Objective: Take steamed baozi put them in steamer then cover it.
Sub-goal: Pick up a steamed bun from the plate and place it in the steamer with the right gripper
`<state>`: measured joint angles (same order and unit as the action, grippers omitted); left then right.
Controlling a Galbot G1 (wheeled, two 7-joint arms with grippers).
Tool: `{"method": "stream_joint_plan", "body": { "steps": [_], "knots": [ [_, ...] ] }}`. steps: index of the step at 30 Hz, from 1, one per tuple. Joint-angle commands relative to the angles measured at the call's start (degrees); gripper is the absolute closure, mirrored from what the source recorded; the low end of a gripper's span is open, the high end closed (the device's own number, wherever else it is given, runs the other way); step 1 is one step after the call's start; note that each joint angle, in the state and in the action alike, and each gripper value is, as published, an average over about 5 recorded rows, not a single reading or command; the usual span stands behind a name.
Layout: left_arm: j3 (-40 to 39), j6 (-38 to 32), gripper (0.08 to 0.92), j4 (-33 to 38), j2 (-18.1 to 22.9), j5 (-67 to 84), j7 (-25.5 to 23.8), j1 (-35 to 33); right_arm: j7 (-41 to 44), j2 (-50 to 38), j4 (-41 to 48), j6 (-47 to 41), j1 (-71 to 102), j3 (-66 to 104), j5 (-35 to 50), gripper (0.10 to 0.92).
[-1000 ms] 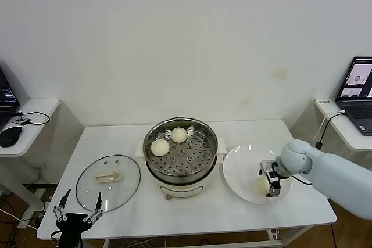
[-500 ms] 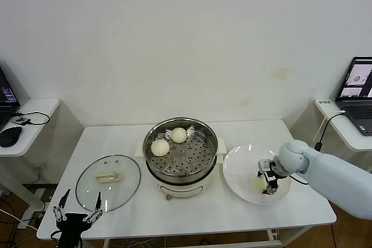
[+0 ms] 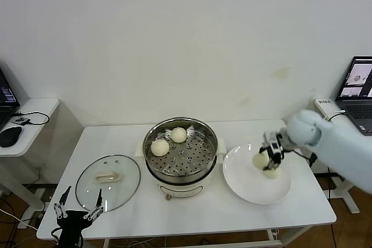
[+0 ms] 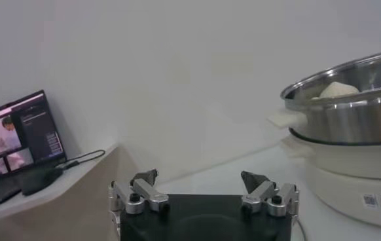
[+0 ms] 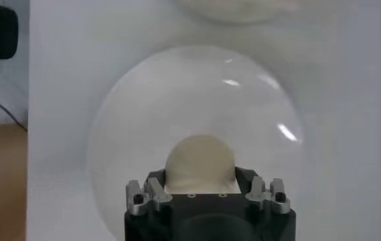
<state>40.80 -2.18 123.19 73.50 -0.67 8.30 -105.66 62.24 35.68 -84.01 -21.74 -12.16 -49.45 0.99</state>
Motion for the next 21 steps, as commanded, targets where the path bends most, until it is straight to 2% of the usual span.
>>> {"method": "stream_joint_plan", "body": {
  "steps": [1, 10, 21],
  "knots": [
    [-0.1, 0.1, 0.177, -0.1, 0.0, 0.0, 0.0, 0.1, -0.8, 8.7, 0.0, -0.9, -19.8, -9.1, 8.4, 0.364],
    [0.5, 0.0, 0.177, -0.2, -0.1, 0.3, 0.0, -0.2, -4.8, 23.8, 0.8, 1.4, -22.9, -15.6, 15.0, 0.364],
    [2.3, 0.0, 0.177, -0.1, 0.5, 1.3, 0.0, 0.0, -3.2, 37.8, 9.6, 15.7, -15.1, -20.1, 8.2, 0.356]
  ]
}}
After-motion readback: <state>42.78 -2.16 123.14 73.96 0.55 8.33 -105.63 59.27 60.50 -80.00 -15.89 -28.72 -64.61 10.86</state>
